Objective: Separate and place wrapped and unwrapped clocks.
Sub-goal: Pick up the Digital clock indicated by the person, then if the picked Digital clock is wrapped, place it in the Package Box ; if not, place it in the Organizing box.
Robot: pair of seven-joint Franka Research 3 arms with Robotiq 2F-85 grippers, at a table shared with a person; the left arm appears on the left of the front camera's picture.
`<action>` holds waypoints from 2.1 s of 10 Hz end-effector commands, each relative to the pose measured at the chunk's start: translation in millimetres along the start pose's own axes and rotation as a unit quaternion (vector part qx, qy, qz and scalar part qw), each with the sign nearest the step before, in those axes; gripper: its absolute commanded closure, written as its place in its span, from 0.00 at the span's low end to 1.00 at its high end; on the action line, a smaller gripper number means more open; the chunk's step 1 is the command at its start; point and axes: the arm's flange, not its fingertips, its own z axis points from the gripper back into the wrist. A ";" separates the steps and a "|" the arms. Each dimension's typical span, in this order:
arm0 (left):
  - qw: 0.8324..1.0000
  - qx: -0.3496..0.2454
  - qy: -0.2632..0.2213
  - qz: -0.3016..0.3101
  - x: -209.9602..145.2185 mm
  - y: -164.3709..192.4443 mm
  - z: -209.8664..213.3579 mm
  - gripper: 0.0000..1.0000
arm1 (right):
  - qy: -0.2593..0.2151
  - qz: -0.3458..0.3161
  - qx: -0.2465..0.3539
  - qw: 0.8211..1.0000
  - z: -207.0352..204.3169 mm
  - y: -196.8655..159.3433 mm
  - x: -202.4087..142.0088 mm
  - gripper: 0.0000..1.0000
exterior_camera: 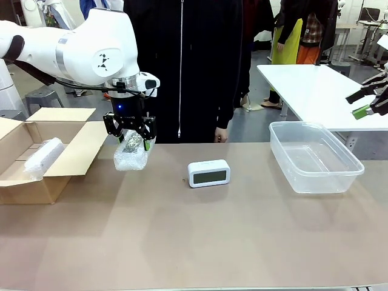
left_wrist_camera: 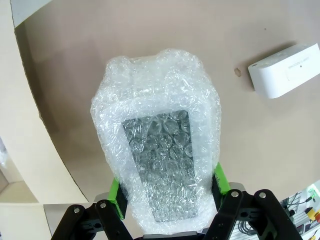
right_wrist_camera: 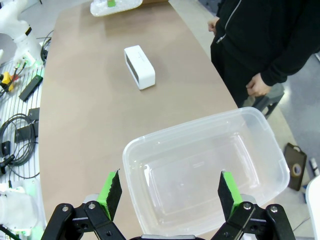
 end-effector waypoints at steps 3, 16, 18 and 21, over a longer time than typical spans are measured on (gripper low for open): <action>1.000 0.002 -0.002 0.003 -3.7 1.4 3.1 1.00 | -0.005 0.002 0.002 1.000 -1.1 -0.4 0.3 0.00; 1.000 0.006 -0.010 -0.012 -2.9 5.5 8.7 0.21 | -0.005 0.002 0.002 1.000 -1.1 -0.4 0.3 0.00; 1.000 0.008 -0.005 -0.011 -9.7 22.5 32.1 0.21 | -0.005 0.002 0.002 1.000 -1.1 -0.4 0.3 0.00; 1.000 0.023 -0.005 -0.002 -18.7 71.8 67.1 0.21 | -0.005 0.002 0.002 1.000 -1.1 -0.4 0.3 0.00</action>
